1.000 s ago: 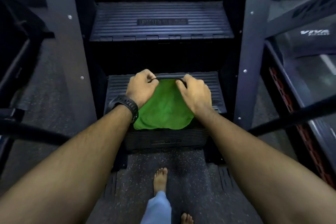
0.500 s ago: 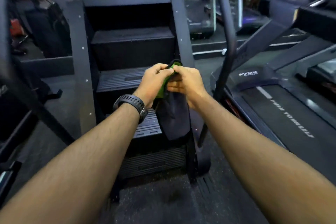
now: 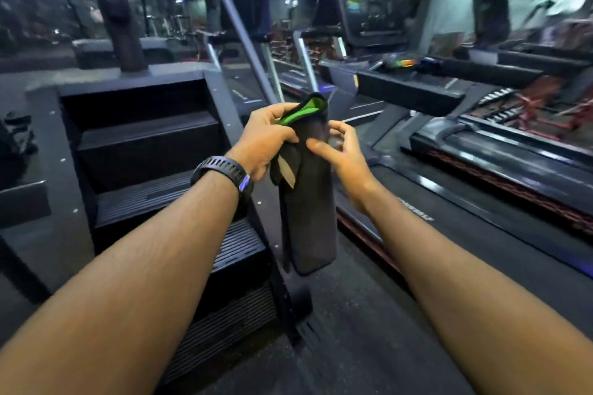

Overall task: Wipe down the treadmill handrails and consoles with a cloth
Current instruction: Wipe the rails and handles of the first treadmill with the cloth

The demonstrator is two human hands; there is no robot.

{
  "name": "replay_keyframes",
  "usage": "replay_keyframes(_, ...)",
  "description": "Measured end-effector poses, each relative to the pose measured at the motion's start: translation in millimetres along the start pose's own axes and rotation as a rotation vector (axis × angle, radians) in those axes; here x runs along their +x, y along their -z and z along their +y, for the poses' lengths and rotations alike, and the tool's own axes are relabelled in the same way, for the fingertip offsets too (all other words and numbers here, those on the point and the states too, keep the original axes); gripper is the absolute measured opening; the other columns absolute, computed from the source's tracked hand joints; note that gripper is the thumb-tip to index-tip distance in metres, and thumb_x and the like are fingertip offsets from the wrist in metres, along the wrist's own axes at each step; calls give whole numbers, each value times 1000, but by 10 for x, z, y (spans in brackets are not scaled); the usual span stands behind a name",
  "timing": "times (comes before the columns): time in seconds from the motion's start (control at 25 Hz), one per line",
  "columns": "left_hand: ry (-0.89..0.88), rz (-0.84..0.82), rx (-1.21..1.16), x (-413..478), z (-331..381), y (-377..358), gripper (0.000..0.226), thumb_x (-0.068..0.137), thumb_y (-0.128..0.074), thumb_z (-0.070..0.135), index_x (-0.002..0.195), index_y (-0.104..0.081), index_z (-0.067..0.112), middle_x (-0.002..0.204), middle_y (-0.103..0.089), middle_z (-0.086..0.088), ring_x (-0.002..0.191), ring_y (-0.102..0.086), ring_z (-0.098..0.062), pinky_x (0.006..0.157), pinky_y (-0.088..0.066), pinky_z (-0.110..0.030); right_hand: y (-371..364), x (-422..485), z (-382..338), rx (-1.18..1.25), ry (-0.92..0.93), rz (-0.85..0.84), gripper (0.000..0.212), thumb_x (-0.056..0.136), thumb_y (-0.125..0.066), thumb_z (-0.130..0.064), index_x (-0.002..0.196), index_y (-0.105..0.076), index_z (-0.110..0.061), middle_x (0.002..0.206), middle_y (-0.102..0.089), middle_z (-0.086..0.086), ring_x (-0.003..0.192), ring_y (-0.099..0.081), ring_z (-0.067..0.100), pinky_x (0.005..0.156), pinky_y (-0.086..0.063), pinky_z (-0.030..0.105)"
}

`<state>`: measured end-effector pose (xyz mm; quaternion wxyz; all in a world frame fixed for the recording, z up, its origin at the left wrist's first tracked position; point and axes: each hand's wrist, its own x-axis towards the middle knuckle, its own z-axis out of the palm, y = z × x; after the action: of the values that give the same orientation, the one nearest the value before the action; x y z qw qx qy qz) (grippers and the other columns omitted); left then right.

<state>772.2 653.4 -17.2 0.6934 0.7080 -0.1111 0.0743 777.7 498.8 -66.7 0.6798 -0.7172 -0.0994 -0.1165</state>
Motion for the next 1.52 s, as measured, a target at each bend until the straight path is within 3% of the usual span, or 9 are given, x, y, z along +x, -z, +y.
replay_keyframes(0.16, -17, -124, -121, -25, 313, -799, 50, 75, -51, -19, 115, -68, 7, 96, -70, -10, 86, -67, -19, 75, -57, -29, 821, -348, -124, 115, -124, -42, 35, 94, -67, -25, 120, -64, 0, 114, -72, 16, 94, -70, 18, 81, -58, 30)
replay_keyframes(0.32, 202, -254, -423, -6, 291, -1727, 22, 85, -61, 9, 107, -65, 9, 95, -69, -10, 81, -68, -21, 73, -58, -32, 1730, -576, -185, 177, -49, 208, 31, 96, -66, -29, 118, -66, -7, 110, -75, 11, 105, -71, 26, 91, -58, 40)
replay_keyframes(0.52, 386, -604, -510, -197, -95, -3058, 35, 83, -65, 27, 112, -72, 8, 116, -69, -15, 107, -66, -29, 104, -47, -41, 2970, -665, -114, 106, 8, 455, 42, 94, -66, -43, 122, -62, -11, 115, -73, 4, 109, -68, 18, 99, -54, 43)
replay_keyframes(0.68, 358, -384, -427, -115, -354, -4372, 27, 87, -66, 4, 114, -67, 6, 106, -73, -17, 102, -69, -36, 89, -56, -48, 4161, -597, -30, 79, -77, 531, 58, 83, -67, -58, 122, -52, -18, 121, -67, 4, 112, -65, 18, 99, -53, 45)
replay_keyframes(0.92, 170, -171, -430, 434, -135, -5813, 44, 94, -61, 2, 132, -50, 21, 122, -64, -5, 111, -65, -26, 94, -55, -48, 5611, -589, 37, 117, -284, 301, 72, 87, -76, -39, 144, -33, -27, 130, -63, 2, 110, -67, 16, 95, -56, 38)
replay_keyframes(1.2, 189, -377, -132, 1135, -347, -6842, 87, 89, -74, 26, 154, -16, 30, 140, -47, 8, 119, -57, -16, 100, -50, -41, 6680, -74, 314, 131, -74, 440, 61, 90, -74, -19, 141, -42, -33, 125, -61, 0, 117, -63, 18, 99, -54, 42)
replay_keyframes(1.32, 332, -563, -158, 1431, -681, -7157, 112, 81, -80, 16, 155, 0, 40, 141, -55, -2, 111, -66, -22, 91, -55, -52, 7012, 369, 542, 55, -37, 454, 53, 92, -71, -15, 137, -45, -27, 121, -56, -8, 108, -59, -6, 92, -55, 26)
replay_keyframes(1.4, 309, -508, -217, 1791, -879, -7384, 104, 82, -77, 8, 156, -10, 38, 141, -55, -7, 111, -66, -25, 89, -56, -49, 7229, 749, 712, -7, -9, 491, 50, 94, -69, -13, 137, -46, -24, 116, -53, -17, 94, -56, -21, 86, -52, 15)
replay_keyframes(1.52, 160, -249, -340, 2468, -991, -7666, 74, 83, -76, 2, 142, -43, 33, 130, -61, -11, 109, -67, -27, 89, -58, -46, 7508, 1408, 955, -74, 3, 493, 52, 90, -74, -14, 134, -48, -25, 123, -59, -7, 109, -59, -2, 94, -54, 24)
